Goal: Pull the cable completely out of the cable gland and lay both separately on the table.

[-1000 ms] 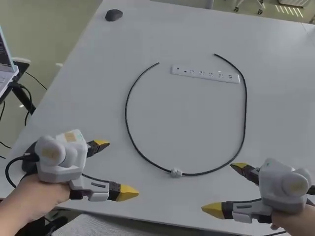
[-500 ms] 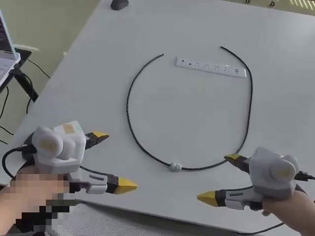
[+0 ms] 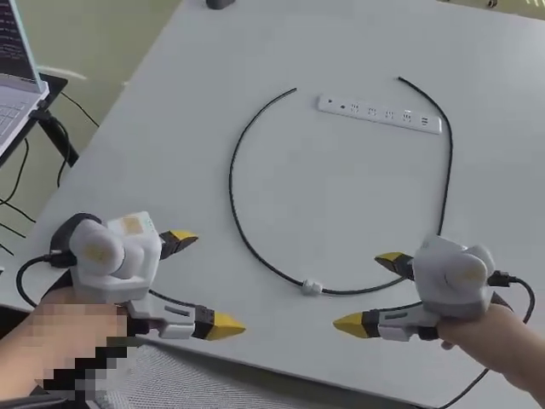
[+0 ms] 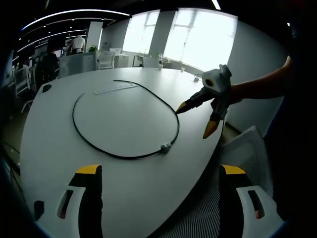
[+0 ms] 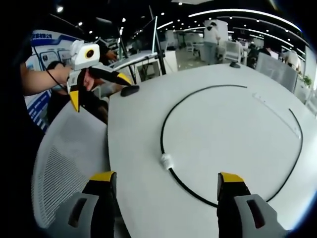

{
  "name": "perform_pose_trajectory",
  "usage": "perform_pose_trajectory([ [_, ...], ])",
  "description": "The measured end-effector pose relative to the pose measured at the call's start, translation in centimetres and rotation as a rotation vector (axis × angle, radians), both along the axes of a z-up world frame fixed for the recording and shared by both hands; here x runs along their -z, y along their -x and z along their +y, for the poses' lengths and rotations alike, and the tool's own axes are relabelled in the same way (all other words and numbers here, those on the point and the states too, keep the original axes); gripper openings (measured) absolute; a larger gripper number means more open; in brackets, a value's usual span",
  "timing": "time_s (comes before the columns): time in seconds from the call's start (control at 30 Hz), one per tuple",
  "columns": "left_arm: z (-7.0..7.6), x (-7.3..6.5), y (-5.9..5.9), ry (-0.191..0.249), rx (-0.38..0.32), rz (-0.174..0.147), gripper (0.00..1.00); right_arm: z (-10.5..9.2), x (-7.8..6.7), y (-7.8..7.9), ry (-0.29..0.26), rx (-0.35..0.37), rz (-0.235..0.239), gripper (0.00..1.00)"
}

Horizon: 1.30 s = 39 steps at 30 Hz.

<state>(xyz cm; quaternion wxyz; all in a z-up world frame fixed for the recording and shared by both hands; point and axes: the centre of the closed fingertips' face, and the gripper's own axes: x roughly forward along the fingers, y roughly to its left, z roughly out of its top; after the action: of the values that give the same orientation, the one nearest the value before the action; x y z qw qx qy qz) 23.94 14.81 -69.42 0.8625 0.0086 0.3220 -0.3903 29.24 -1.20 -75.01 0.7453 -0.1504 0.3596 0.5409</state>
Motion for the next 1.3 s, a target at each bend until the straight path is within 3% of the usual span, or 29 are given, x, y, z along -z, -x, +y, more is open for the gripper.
perform_pose_trajectory([
  [0.2, 0.0, 0.0, 0.3, -0.002, -0.004, -0.002, 0.99, 1.0, 0.9, -0.2, 0.031, -0.039, 0.017, 0.78],
  [0.73, 0.8, 0.0, 1.4, -0.001, -0.014, 0.006, 0.96, 3.6, 3.5, -0.6, 0.117, -0.158, 0.005, 0.65],
  [0.87, 0.9, 0.1, 1.6, 0.001, -0.014, 0.006, 0.96, 3.2, 4.5, -0.4, 0.186, -0.206, 0.006, 0.56],
  [1.3, 1.6, 0.4, 1.8, 0.001, -0.021, 0.016, 0.95, 4.2, 6.1, -0.4, 0.199, -0.259, 0.034, 0.36],
])
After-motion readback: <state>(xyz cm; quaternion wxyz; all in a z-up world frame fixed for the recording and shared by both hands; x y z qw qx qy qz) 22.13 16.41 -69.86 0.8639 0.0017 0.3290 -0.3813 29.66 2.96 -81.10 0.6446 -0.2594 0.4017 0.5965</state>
